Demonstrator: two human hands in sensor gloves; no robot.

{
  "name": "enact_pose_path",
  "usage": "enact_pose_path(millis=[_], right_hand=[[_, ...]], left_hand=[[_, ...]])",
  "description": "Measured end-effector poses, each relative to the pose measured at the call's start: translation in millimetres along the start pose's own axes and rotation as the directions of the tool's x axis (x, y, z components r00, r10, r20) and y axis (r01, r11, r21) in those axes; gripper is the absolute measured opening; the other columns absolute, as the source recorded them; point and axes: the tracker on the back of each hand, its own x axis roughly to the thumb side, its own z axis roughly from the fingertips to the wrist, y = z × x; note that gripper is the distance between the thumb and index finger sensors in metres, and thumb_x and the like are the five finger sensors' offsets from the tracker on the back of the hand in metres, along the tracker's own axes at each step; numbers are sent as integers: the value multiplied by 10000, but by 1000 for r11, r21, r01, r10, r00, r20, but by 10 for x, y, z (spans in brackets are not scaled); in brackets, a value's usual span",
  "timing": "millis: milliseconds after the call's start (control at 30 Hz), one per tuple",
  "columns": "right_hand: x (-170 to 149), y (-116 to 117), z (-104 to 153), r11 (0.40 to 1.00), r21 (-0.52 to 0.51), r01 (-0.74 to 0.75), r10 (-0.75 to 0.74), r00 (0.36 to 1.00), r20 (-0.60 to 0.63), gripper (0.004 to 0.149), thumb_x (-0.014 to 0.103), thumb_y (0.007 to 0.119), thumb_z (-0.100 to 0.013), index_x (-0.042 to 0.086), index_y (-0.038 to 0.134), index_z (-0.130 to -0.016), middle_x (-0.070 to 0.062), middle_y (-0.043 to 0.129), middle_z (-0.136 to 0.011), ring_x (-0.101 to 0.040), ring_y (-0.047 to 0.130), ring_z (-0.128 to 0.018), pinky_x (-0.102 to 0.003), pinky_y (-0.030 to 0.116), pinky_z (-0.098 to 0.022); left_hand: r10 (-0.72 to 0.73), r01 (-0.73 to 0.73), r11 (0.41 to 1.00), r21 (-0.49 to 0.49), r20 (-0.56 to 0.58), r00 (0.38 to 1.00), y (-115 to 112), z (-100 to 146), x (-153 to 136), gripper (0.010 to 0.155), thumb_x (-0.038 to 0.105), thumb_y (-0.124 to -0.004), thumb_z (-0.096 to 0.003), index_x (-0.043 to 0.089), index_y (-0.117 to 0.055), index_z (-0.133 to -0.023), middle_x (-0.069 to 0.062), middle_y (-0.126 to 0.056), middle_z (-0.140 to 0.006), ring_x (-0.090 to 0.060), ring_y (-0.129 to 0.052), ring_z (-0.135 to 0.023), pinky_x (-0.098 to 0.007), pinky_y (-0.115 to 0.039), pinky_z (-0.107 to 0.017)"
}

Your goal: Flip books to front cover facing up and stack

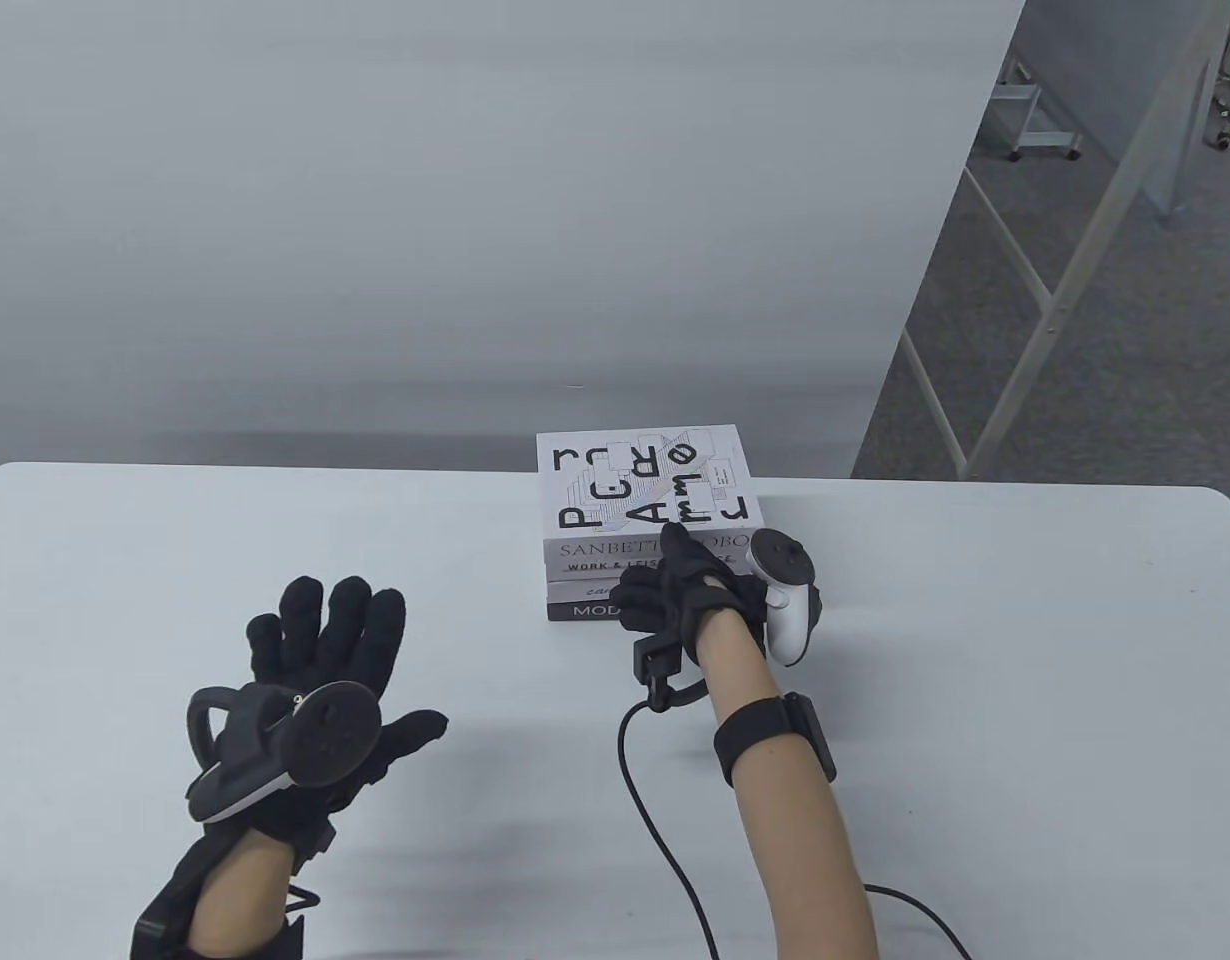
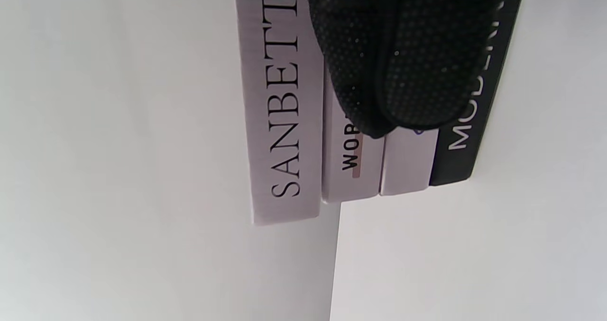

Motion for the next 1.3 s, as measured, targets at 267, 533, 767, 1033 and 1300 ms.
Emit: enact_pose_path(millis=[267,533,767,1033,1300], right_hand=[[-3,34,37,993,108,-48,42,997,57,732,468,466,-577,-109,245,-969,-339,717,-851,-370,951,-659,-409,891,-425],[35,69,154,965,216,-152,117,979,166,684,459,493,-576,10,215,-1010,-377,660,-885,-436,895,-696,-466,849,-452],[-23,-39,488,903,153,-402,343,887,308,668,437,530,-556,28,283,-1023,-393,545,-956,-573,735,-768,-594,731,-501],[-145,-197,977,790,-2,-613,546,703,456,695,445,604,-534,38,332,-1027,-398,461,-997,-674,596,-793,-712,592,-510],[-312,-400,1399,588,-159,-793,749,459,478,809,551,659,-518,52,298,-1043,-396,352,-1036,-705,484,-837,-788,490,-510]], left_hand=[[-19,19,1000,-23,6,1000,-60,-29,40,1007,704,-734,-386,91,-438,-1127,-285,-416,-1138,-624,-285,-971,-747,-331,-633],[-40,41,998,-42,16,999,-120,-53,95,1005,704,-732,-387,91,-436,-1127,-284,-414,-1138,-623,-285,-971,-745,-333,-636],[-74,77,996,-51,61,995,-259,-106,226,991,700,-708,-403,96,-413,-1130,-282,-364,-1140,-621,-243,-971,-746,-329,-645],[-109,115,993,-38,128,986,-479,-146,410,967,697,-663,-429,107,-353,-1131,-270,-287,-1141,-633,-224,-981,-747,-332,-658],[-123,133,990,-54,160,979,-702,-191,532,973,704,-634,-440,95,-304,-1124,-257,-287,-1145,-638,-280,-1001,-746,-390,-673]])
